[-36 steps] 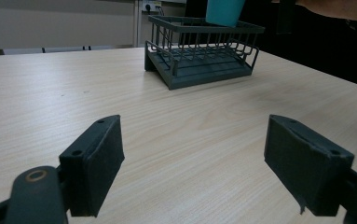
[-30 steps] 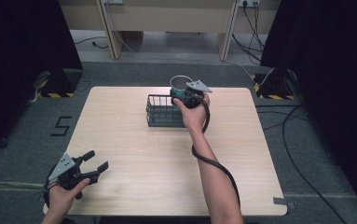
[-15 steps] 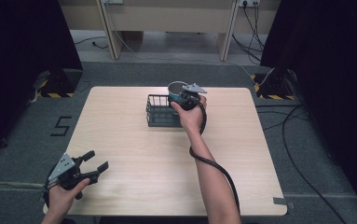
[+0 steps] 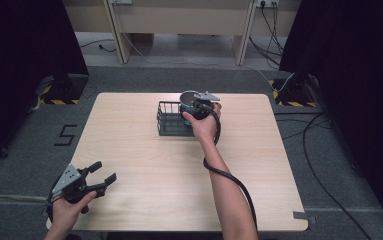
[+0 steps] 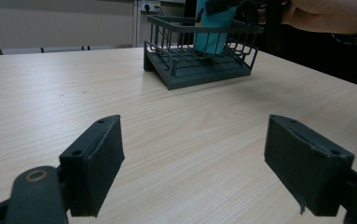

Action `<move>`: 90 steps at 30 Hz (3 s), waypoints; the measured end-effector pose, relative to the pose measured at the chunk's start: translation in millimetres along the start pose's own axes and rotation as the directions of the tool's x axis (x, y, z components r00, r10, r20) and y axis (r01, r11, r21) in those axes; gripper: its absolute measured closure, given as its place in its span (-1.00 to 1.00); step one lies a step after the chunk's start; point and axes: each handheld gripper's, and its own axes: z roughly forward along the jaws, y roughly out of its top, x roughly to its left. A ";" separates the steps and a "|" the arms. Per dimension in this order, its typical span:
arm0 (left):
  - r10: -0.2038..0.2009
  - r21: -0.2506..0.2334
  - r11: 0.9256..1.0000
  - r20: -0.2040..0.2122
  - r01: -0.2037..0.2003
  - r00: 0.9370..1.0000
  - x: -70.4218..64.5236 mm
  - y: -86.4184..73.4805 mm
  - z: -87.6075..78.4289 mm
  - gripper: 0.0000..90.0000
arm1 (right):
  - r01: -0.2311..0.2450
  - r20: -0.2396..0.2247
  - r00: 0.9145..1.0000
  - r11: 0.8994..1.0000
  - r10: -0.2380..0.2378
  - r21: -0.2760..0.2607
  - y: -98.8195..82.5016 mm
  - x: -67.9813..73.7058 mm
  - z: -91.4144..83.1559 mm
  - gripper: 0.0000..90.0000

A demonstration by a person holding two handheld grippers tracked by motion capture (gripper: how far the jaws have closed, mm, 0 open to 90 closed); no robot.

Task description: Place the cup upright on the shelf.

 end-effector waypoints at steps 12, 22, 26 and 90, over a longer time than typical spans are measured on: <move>-0.001 0.000 1.000 0.000 0.001 1.000 0.1 -0.1 0.1 -0.58 | -0.010 -0.001 1.000 1.000 0.010 0.012 -2.8 3.2 -1.7 -0.67; 0.001 0.002 1.000 -0.001 -0.001 1.000 0.0 0.0 0.2 -0.58 | -0.028 -0.001 1.000 1.000 0.028 0.005 -9.9 3.1 -16.9 -0.66; 0.002 0.002 1.000 -0.002 -0.002 1.000 -0.2 0.0 0.2 -0.58 | -0.033 0.001 0.999 0.999 0.033 -0.002 -12.4 1.9 -23.2 -0.66; 0.012 0.012 1.000 -0.013 -0.012 1.000 -0.2 -0.2 0.7 -0.58 | 0.002 0.048 0.999 0.998 0.000 -0.056 -87.8 -36.2 -173.4 -0.66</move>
